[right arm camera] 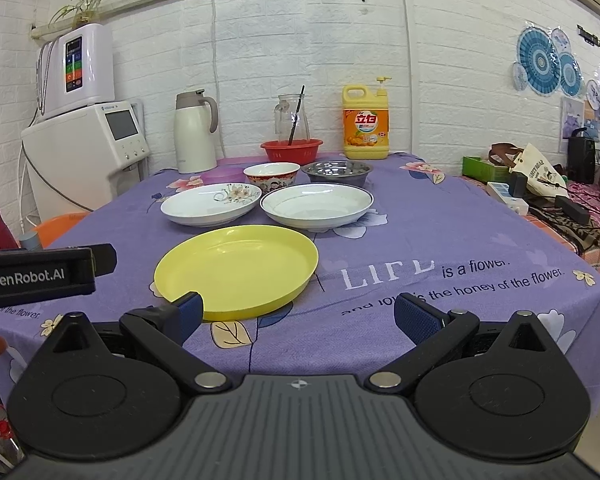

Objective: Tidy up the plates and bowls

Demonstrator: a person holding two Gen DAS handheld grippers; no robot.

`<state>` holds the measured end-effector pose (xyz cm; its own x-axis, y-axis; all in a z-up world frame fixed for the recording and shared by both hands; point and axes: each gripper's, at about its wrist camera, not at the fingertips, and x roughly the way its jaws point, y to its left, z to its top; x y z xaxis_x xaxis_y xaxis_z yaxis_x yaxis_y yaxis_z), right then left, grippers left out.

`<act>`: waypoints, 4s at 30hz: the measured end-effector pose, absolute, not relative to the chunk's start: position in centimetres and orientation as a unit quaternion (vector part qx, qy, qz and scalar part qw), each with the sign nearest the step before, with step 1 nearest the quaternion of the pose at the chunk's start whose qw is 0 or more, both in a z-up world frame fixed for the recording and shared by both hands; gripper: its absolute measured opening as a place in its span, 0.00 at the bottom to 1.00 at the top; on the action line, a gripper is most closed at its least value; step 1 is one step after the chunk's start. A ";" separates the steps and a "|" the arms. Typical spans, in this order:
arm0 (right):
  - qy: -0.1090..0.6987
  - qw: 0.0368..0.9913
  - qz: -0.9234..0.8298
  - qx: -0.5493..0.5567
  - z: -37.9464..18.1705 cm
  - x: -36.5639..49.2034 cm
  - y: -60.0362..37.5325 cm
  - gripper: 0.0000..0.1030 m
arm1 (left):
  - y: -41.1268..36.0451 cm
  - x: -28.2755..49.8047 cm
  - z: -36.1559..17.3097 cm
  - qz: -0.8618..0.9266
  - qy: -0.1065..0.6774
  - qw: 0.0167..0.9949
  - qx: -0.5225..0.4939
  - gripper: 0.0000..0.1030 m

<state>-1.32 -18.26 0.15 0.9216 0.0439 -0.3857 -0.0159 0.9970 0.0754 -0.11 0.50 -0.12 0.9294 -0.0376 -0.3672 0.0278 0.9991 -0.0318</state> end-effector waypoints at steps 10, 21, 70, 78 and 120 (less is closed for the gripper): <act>0.198 0.979 0.017 0.036 0.2 -1.3 -18.2 1.00 | 0.4 0.0 -0.1 -0.018 0.192 0.981 -0.012 0.90; 0.199 0.979 0.018 0.039 0.0 -1.0 -18.4 1.00 | 0.2 1.3 -0.6 -0.022 0.196 0.980 -0.013 0.90; 0.307 0.945 0.111 -0.008 -3.2 15.0 -16.2 1.00 | 0.1 18.9 -4.6 -0.100 0.347 0.932 -0.013 0.45; 0.300 0.937 0.176 -0.016 -2.4 16.2 -11.0 1.00 | 5.9 17.7 -3.5 -0.019 0.343 0.939 -0.024 0.44; 0.327 0.918 0.219 -0.041 0.2 37.0 -11.4 1.00 | 12.5 31.6 -0.3 0.020 0.313 0.946 -0.080 0.94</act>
<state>37.04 -11.45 0.20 0.6898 0.3757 -0.6189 -0.4299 0.9004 0.0674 31.63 12.52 -0.30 0.8031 -0.0120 -0.5957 -0.0877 0.9865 -0.1381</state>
